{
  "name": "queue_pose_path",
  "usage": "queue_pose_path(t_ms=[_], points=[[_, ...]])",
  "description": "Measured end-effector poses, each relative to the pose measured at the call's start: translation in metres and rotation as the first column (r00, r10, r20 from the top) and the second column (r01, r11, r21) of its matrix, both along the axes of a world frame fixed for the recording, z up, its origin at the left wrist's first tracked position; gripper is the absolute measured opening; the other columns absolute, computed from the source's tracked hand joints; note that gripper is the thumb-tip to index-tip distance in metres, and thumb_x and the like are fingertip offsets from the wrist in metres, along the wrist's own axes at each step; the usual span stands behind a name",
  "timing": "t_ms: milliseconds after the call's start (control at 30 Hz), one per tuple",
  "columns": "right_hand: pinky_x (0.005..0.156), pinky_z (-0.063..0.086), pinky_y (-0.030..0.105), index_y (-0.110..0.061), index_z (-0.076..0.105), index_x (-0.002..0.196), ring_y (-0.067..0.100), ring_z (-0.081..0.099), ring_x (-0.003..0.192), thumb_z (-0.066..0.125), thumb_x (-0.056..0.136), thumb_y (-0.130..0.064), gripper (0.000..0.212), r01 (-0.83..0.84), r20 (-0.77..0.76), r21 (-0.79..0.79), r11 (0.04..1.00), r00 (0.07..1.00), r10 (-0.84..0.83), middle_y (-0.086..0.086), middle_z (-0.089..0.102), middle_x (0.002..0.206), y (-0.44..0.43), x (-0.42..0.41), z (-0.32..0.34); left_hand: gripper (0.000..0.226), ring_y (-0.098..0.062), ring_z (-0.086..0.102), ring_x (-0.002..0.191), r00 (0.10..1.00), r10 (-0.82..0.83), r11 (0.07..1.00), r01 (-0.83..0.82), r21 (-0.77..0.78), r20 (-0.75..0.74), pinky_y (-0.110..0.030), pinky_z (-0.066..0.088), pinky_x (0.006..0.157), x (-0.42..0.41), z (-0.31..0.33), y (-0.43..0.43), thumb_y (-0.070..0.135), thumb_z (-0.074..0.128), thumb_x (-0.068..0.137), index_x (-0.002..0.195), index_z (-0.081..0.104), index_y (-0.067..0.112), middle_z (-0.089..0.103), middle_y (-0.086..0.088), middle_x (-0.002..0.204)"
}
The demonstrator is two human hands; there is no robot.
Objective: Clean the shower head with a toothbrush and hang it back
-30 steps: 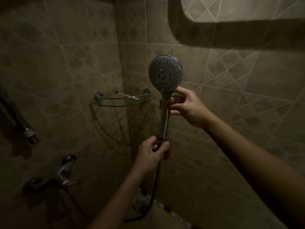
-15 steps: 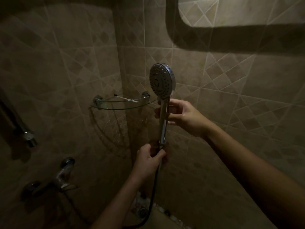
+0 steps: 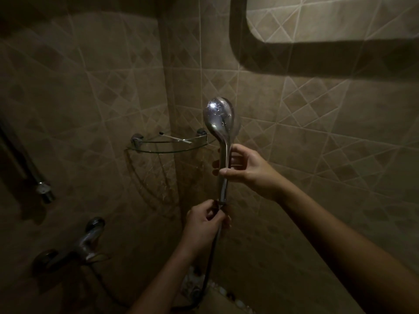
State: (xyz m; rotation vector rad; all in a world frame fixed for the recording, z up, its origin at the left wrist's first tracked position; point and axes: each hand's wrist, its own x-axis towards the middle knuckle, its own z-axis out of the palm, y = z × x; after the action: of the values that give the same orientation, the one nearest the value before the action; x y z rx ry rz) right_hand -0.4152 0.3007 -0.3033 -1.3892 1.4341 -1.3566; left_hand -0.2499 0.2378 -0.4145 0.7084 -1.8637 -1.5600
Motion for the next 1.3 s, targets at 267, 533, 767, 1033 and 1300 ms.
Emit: queue_pose_path(t_ms=[267,533,767,1033,1300], points=[[0.089,0.058,0.035,-0.014,0.062,0.119,0.017,0.069,0.103,0.075,0.087,-0.021,0.035,0.139,-0.195,0.021,0.990,0.972,-0.133,0.008,0.068,0.113,0.001,0.009,-0.007,0.011,-0.026,0.076,0.082,1.000,0.020,1.000,-0.021,0.017,0.008,-0.056,0.060,0.083,0.003,-0.010,0.003,0.026,0.067,0.092,0.086,0.076,0.023,0.077,-0.006,0.082],[0.087,0.060,0.033,-0.017,0.057,0.126,0.016,0.070,0.108,0.072,0.089,-0.010,0.041,0.103,-0.029,0.026,0.994,0.994,-0.102,0.002,0.069,0.119,0.005,0.013,-0.008,0.019,-0.030,0.075,0.084,0.999,-0.005,1.000,0.005,0.009,-0.041,-0.058,0.060,0.081,0.005,-0.006,0.003,0.035,0.065,0.086,0.093,0.074,0.019,0.076,-0.009,0.084],[0.088,0.059,0.032,-0.015,0.054,0.128,0.011,0.070,0.105,0.069,0.088,-0.003,0.045,0.099,-0.117,0.032,0.995,0.989,-0.095,0.003,0.068,0.114,0.003,0.017,-0.009,0.012,-0.028,0.076,0.085,0.999,0.025,0.998,-0.024,0.050,-0.025,-0.059,0.059,0.085,0.008,-0.008,0.000,0.019,0.067,0.092,0.090,0.075,0.027,0.077,-0.007,0.084],[0.099,0.054,0.046,-0.012,0.052,0.130,0.024,0.067,0.114,0.074,0.084,-0.001,0.052,0.153,-0.041,0.025,0.988,0.988,-0.152,0.013,0.065,0.124,0.002,0.016,-0.008,0.027,-0.030,0.077,0.080,0.999,0.040,0.997,-0.040,0.069,-0.006,-0.059,0.060,0.081,0.007,-0.010,-0.001,0.045,0.071,0.081,0.083,0.078,0.019,0.078,-0.010,0.079],[0.096,0.056,0.038,-0.013,0.054,0.128,0.018,0.068,0.113,0.072,0.089,-0.012,0.043,0.097,-0.078,0.040,0.994,0.993,-0.094,0.009,0.067,0.124,0.000,0.013,-0.013,0.018,-0.026,0.076,0.081,0.999,0.040,0.995,-0.042,0.095,0.021,-0.056,0.060,0.084,0.004,-0.013,0.002,0.032,0.070,0.091,0.088,0.075,0.015,0.078,-0.009,0.082]])
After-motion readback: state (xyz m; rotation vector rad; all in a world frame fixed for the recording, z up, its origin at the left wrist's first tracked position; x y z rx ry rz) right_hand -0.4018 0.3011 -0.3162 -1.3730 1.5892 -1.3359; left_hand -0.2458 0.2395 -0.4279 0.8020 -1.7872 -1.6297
